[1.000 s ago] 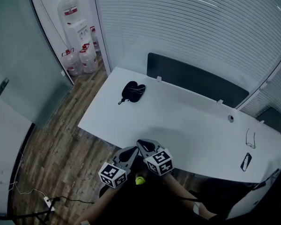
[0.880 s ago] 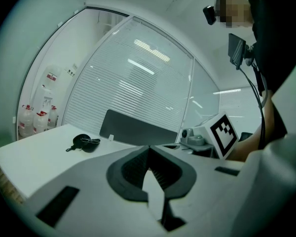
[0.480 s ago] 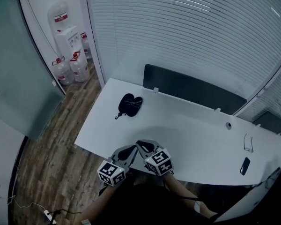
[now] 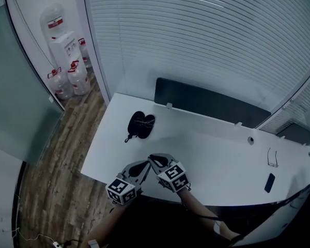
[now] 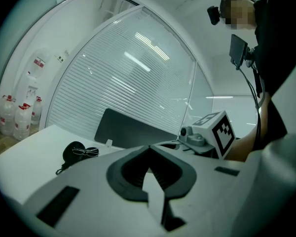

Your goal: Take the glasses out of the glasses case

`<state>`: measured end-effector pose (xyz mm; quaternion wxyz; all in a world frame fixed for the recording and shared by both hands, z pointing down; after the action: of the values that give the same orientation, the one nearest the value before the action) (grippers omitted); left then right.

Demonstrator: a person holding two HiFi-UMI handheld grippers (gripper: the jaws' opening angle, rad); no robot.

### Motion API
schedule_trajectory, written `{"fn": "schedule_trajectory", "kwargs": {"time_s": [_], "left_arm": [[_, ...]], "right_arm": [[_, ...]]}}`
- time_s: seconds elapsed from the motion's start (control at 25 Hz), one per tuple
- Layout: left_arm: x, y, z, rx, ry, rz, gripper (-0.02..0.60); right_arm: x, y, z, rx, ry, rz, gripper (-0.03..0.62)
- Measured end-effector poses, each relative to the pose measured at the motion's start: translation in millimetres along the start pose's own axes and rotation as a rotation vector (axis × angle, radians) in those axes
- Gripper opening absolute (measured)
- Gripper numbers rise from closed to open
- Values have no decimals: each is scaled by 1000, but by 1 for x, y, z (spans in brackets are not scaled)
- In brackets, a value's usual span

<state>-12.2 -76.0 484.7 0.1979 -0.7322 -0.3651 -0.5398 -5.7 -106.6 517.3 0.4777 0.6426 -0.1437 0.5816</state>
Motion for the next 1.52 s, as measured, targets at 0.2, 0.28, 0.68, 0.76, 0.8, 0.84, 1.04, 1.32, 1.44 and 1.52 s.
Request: {"fn": "schedule_trajectory", "kwargs": {"time_s": [0.2,0.28,0.68,0.76,0.8,0.84,1.04,1.32,1.44,1.52], "left_arm": [[-8,11,-17,30,7,-6,8],[-12,16,-21,42,6,-5,7],[-13,31,-49,57,-55,-24,8],[-14,33,-55,48,-69,-24,6],[-15,34,-57,43,-77,-23,8],[-15,35,-59,41,-86,-23,8],[-8,45,-72,30,-129,-16,8],[-4,59,-87,29,-181,-19,8],[0,65,-94,25,-203,-19,6],[3,68,-99,18,-220,-16,8]], "right_arm": [[-8,14,16,33,-5,-12,62],[-10,18,22,40,-14,-23,74],[-20,41,50,68,-48,-83,75],[-21,46,54,72,-59,-100,75],[-22,49,56,74,-68,-111,75],[-22,53,58,74,-79,-123,75],[-20,67,73,71,-117,-176,75],[-13,84,92,71,-124,-234,75],[-9,90,99,75,-141,-265,75],[-6,96,103,77,-155,-288,75]]}}
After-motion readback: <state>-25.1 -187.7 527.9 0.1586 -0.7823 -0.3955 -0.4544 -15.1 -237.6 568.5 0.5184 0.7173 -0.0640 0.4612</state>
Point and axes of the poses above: the fingertips, and each gripper's own axes: y forward along the fingers, z to its right, x out of its underside, the point moved 1 cm from there along -y, backward along the fingers
